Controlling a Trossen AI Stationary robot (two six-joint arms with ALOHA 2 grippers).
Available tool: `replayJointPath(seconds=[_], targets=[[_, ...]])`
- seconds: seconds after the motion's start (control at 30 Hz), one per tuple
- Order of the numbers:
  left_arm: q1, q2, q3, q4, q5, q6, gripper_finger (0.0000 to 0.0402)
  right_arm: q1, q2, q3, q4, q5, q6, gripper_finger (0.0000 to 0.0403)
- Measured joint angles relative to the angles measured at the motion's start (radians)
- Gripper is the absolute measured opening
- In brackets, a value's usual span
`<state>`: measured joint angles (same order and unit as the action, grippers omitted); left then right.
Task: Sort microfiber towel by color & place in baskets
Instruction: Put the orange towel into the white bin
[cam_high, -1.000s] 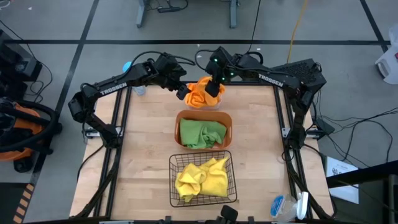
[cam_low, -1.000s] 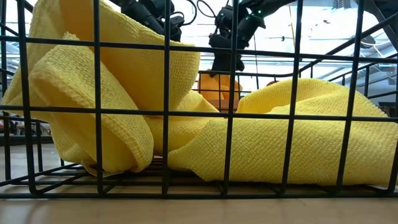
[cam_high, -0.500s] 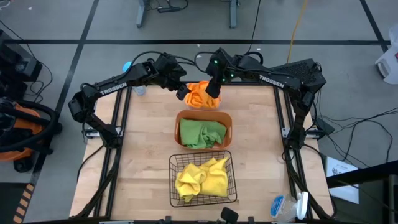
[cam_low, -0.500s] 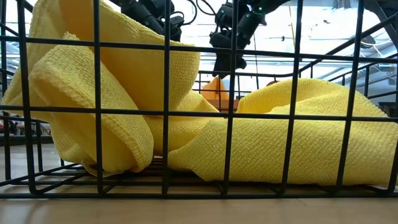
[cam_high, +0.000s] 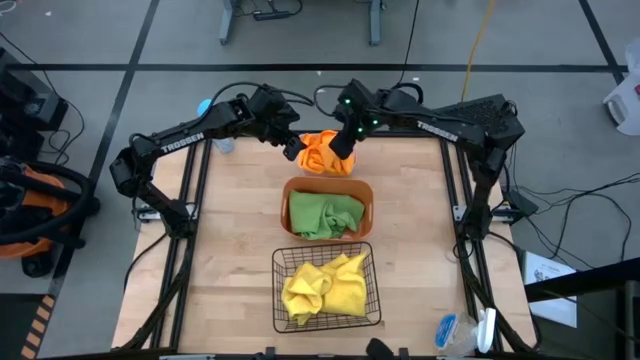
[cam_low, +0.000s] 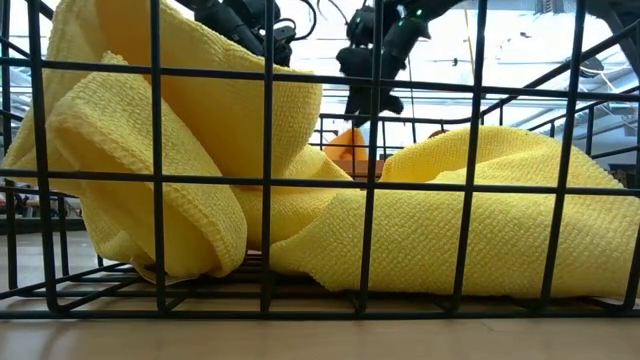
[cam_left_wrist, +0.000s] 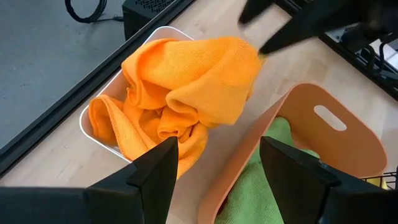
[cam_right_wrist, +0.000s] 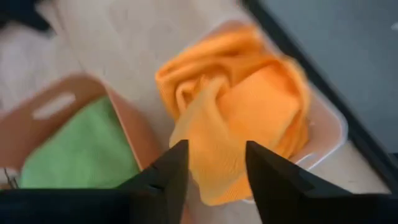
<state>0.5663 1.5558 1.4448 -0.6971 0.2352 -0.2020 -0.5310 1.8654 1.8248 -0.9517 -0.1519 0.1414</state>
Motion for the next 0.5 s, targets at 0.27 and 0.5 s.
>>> replayJointPath(seconds=[0.27,0.5], targets=[[0.0,0.0,0.0,-0.001,0.0,0.002,0.0233,-0.019,-0.071,-0.001,-0.182,0.022,-0.009,0.0185],[0.0,0.0,0.0,0.0,0.0,0.025,0.0233,-0.021,-0.032,-0.123,0.003,-0.065,-0.003,0.0077]])
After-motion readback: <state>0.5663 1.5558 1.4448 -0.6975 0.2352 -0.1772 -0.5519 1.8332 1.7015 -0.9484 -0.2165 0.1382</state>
